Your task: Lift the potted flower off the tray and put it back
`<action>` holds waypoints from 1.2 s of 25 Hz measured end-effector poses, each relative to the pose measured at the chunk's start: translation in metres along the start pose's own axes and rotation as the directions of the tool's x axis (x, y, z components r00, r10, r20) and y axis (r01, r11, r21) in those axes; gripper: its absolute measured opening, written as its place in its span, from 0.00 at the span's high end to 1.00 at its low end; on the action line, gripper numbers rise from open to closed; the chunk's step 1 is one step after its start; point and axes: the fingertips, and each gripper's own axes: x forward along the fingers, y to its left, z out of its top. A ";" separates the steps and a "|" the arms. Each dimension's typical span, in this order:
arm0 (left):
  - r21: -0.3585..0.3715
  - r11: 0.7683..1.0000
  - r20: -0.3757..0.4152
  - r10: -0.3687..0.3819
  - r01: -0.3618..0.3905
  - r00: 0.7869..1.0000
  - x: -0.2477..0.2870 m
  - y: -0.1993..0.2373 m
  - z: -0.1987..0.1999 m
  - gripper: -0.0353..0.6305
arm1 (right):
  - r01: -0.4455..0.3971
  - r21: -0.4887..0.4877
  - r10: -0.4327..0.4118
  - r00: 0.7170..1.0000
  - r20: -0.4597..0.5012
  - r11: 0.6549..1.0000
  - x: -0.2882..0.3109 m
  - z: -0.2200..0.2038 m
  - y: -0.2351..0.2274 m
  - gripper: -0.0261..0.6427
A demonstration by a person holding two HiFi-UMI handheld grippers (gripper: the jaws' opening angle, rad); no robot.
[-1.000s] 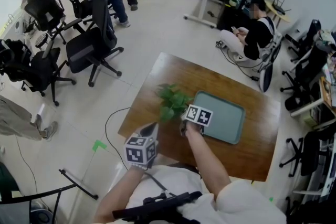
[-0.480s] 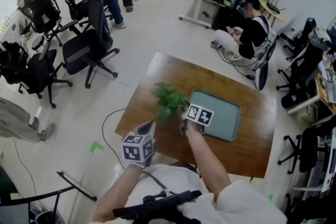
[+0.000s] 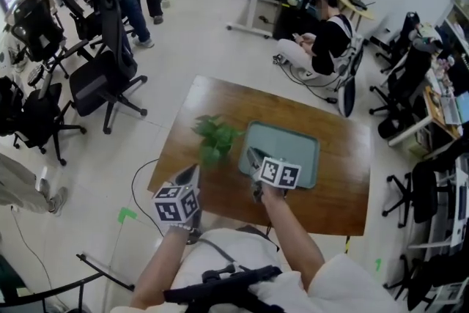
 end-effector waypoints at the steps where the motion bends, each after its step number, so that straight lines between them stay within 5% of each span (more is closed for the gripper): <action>1: -0.001 1.000 -0.001 -0.006 0.006 1.000 0.001 -0.002 0.000 0.95 | 0.000 -0.017 0.000 1.000 0.004 1.000 -0.007 0.000 0.003 0.80; 12: 0.064 0.997 -0.024 -0.050 0.051 0.998 0.015 -0.023 -0.010 0.95 | 0.076 -0.213 -0.081 0.997 -0.016 0.974 -0.045 -0.029 0.029 0.81; 30: 0.106 0.987 -0.036 -0.115 0.118 0.993 0.014 -0.036 -0.006 0.95 | 0.074 -0.187 -0.071 0.997 0.022 0.980 -0.043 -0.024 0.029 0.81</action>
